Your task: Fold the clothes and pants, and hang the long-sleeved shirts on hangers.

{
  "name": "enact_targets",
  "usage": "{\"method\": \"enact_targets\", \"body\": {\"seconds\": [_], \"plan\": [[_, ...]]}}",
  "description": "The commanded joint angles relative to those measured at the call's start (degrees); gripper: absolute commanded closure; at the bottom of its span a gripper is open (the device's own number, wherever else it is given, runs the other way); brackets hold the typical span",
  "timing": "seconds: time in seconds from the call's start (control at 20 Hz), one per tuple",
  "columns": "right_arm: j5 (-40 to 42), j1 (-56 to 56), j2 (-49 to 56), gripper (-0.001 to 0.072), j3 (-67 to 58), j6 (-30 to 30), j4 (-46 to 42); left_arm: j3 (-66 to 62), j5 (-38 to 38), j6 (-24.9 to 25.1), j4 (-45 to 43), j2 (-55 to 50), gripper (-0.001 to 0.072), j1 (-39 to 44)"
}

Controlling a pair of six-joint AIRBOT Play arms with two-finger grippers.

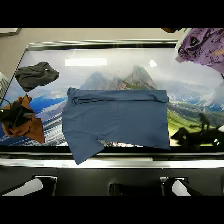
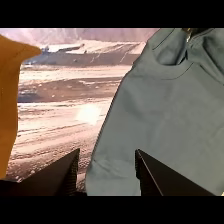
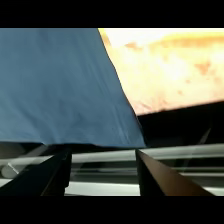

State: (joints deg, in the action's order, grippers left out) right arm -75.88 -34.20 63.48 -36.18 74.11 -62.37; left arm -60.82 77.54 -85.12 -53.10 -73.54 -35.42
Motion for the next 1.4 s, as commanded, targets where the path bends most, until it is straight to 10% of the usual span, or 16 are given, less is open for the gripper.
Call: {"method": "enact_targets", "body": {"seconds": [0.0, 0.9, 1.0, 1.35], "plan": [[2.14, -0.59, -1.53, 0.0236, 8.20, -1.11, -1.38, 3.02, -0.74, 2.78, 1.03, 0.94, 0.0302, 0.24], [11.43, -0.59, -1.44, 0.0241, 7.87, -3.19, -2.82, 3.02, -2.12, 5.68, 1.03, 0.66, 0.0302, 3.30], [11.78, -0.59, -0.28, 0.0344, 7.89, -4.42, -0.28, 3.02, -2.43, 5.90, 1.05, 0.63, 0.0301, 3.50], [8.68, -0.59, 6.88, 0.0373, 7.89, -8.41, 4.87, 5.29, -3.52, 7.91, 1.07, 0.63, 0.0295, 3.34]]}}
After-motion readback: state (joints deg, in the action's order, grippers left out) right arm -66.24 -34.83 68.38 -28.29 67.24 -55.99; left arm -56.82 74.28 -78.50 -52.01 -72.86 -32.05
